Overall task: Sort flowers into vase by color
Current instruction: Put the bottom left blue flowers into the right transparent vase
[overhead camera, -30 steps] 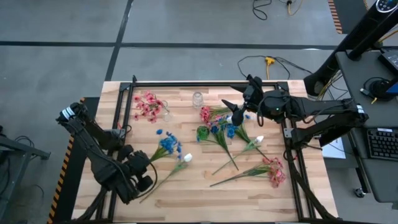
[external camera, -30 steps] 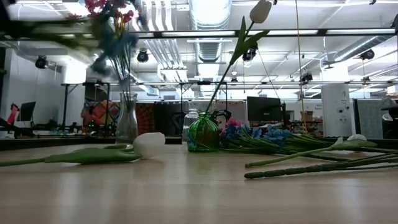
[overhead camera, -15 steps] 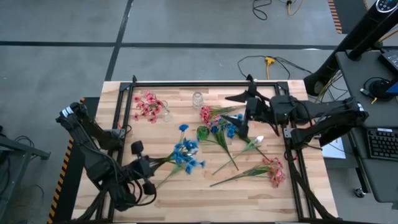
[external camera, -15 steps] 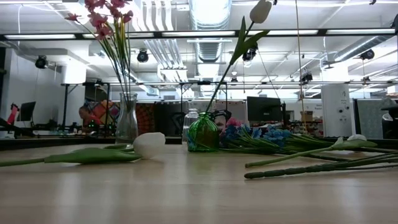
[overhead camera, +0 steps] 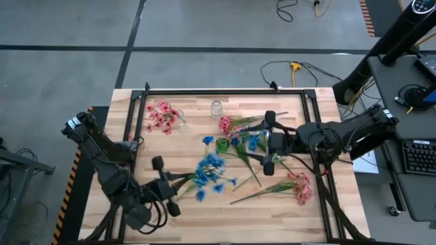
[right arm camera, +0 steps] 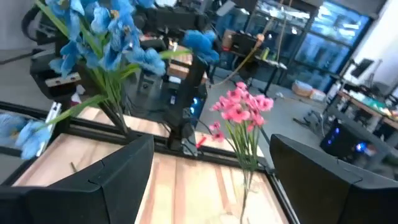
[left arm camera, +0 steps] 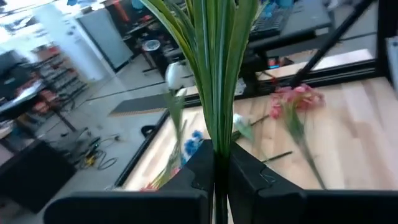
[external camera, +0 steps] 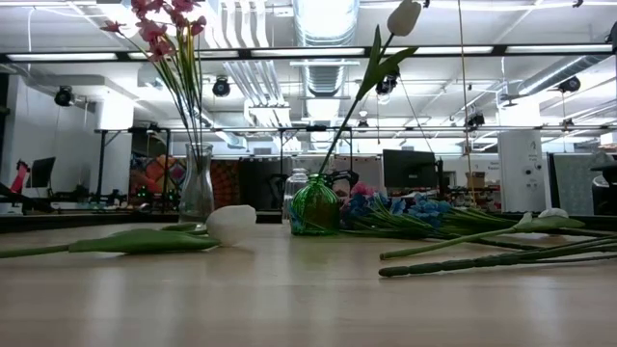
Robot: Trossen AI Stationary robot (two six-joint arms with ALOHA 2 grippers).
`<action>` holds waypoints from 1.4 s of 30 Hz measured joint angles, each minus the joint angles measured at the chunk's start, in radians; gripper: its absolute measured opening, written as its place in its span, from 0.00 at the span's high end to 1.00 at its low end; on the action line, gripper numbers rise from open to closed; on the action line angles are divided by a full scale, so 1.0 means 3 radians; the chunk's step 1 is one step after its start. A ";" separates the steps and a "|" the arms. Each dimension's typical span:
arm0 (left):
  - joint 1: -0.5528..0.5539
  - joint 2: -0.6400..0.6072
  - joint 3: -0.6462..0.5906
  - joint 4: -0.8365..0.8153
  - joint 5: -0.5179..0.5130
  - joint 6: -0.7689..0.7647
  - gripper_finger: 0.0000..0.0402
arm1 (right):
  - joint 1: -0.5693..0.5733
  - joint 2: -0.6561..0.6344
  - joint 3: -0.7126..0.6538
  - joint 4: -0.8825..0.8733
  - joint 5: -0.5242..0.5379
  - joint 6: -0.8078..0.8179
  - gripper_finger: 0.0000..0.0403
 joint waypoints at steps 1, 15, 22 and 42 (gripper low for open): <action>0.0051 -0.0001 -0.0030 0.0180 0.0142 0.0177 0.98 | 0.0020 0.0000 0.0000 -0.0003 0.0000 -0.0010 0.22; 0.0629 -0.0018 -0.0735 0.2953 0.1260 0.2046 0.98 | 0.0375 -0.0031 0.0000 0.0017 0.0010 -0.0174 0.22; 0.0873 -0.0013 -0.0909 0.3566 0.1363 0.2156 0.98 | 0.0440 0.0196 0.0000 0.0146 0.0001 -0.0174 0.22; 0.1163 -0.0006 -0.0923 0.3793 0.1983 0.2049 0.98 | 0.0365 0.0675 0.0014 0.1031 0.0146 -0.0455 0.23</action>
